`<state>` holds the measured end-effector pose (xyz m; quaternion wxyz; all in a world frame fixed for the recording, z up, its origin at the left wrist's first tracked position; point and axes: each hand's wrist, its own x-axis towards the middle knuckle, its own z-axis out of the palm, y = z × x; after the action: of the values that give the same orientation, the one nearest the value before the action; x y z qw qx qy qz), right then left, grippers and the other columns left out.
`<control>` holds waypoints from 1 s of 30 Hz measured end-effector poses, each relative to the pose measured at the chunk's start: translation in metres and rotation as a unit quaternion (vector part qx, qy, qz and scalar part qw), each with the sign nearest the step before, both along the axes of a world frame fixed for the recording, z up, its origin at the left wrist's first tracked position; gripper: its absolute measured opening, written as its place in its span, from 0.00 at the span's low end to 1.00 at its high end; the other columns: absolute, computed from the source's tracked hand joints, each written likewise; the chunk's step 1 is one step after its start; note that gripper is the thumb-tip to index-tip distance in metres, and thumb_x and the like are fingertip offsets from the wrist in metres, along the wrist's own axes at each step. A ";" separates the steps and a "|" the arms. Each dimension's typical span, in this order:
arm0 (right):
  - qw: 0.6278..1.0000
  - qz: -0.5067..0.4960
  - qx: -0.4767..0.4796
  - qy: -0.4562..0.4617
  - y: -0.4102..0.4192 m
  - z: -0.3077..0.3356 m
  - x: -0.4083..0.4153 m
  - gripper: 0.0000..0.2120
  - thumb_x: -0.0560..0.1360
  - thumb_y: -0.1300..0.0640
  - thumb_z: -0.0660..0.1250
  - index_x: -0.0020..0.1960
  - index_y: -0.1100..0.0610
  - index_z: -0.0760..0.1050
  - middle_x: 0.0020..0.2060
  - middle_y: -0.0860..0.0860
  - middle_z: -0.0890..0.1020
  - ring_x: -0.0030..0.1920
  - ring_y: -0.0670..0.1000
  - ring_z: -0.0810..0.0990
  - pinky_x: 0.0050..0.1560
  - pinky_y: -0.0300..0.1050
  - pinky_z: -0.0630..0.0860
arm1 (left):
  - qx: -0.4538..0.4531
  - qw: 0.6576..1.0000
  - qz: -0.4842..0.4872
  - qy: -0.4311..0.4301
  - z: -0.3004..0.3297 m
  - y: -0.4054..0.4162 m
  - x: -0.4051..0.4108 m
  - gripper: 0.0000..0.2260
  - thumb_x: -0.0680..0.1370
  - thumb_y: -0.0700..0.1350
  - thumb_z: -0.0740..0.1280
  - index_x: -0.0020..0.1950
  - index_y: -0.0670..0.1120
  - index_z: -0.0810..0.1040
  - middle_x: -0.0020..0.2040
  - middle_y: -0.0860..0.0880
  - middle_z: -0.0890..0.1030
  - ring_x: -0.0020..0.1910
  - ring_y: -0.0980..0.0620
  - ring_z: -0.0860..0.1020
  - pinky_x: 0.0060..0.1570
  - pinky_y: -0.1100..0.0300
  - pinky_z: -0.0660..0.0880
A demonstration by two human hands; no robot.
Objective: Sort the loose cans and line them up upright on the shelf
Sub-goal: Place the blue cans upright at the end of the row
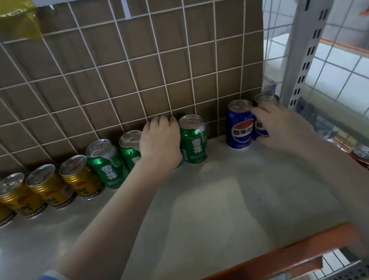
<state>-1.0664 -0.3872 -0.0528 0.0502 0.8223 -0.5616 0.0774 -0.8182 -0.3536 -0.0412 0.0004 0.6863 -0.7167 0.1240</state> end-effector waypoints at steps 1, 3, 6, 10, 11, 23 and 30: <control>1.000 -0.014 -0.001 0.000 0.002 -0.002 -0.005 0.33 0.72 0.54 0.70 0.73 0.57 0.62 0.68 0.56 0.69 0.66 0.57 0.70 0.61 0.51 0.71 | 0.003 1.000 -0.006 0.004 0.000 -0.001 -0.003 0.33 0.72 0.50 0.72 0.72 0.42 0.62 0.67 0.43 0.69 0.67 0.44 0.66 0.67 0.52 0.62; 0.999 -0.042 -0.002 0.000 0.003 -0.005 -0.016 0.32 0.72 0.54 0.70 0.72 0.57 0.62 0.68 0.56 0.70 0.66 0.57 0.70 0.60 0.51 0.72 | 0.002 1.000 -0.019 0.014 0.002 -0.001 -0.010 0.36 0.71 0.50 0.72 0.73 0.42 0.60 0.68 0.43 0.68 0.68 0.43 0.65 0.68 0.52 0.62; 0.997 -0.071 0.010 -0.001 0.002 -0.006 -0.034 0.30 0.73 0.53 0.69 0.72 0.57 0.62 0.68 0.56 0.69 0.66 0.57 0.69 0.62 0.50 0.70 | -0.014 0.999 -0.038 0.021 0.006 -0.001 -0.025 0.36 0.71 0.52 0.72 0.72 0.42 0.61 0.69 0.43 0.67 0.69 0.43 0.64 0.68 0.52 0.61; 0.997 -0.070 0.015 -0.030 -0.006 -0.004 -0.058 0.28 0.75 0.54 0.66 0.71 0.57 0.63 0.68 0.57 0.69 0.67 0.58 0.68 0.62 0.50 0.68 | -0.008 0.999 -0.037 0.005 0.006 -0.011 -0.048 0.37 0.70 0.55 0.72 0.73 0.42 0.60 0.70 0.43 0.66 0.71 0.43 0.62 0.69 0.51 0.59; 0.997 -0.064 0.014 -0.039 -0.011 -0.002 -0.062 0.27 0.75 0.55 0.66 0.72 0.57 0.63 0.68 0.57 0.69 0.66 0.58 0.68 0.62 0.50 0.68 | -0.008 0.999 -0.033 0.002 0.006 -0.015 -0.054 0.38 0.70 0.56 0.72 0.73 0.42 0.60 0.71 0.43 0.65 0.72 0.43 0.61 0.70 0.51 0.58; 0.986 0.049 0.115 -0.114 -0.060 0.027 -0.078 0.31 0.74 0.59 0.67 0.74 0.54 0.60 0.70 0.57 0.68 0.65 0.57 0.70 0.57 0.44 0.67 | 0.056 0.995 -0.068 0.045 0.008 -0.073 -0.117 0.39 0.71 0.55 0.72 0.76 0.45 0.57 0.74 0.44 0.64 0.71 0.44 0.63 0.68 0.48 0.63; 0.980 0.069 0.146 -0.115 -0.076 0.025 -0.073 0.27 0.70 0.60 0.71 0.68 0.57 0.69 0.63 0.58 0.75 0.60 0.57 0.74 0.57 0.49 0.71 | 0.101 0.989 -0.091 0.058 0.008 -0.090 -0.117 0.34 0.71 0.57 0.71 0.73 0.46 0.63 0.67 0.45 0.72 0.63 0.45 0.71 0.58 0.50 0.73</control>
<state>-1.1396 -0.4634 -0.0282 -0.1410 0.8434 -0.5104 0.0913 -0.9357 -0.4433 -0.0331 -0.0161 0.6204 -0.7841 0.0110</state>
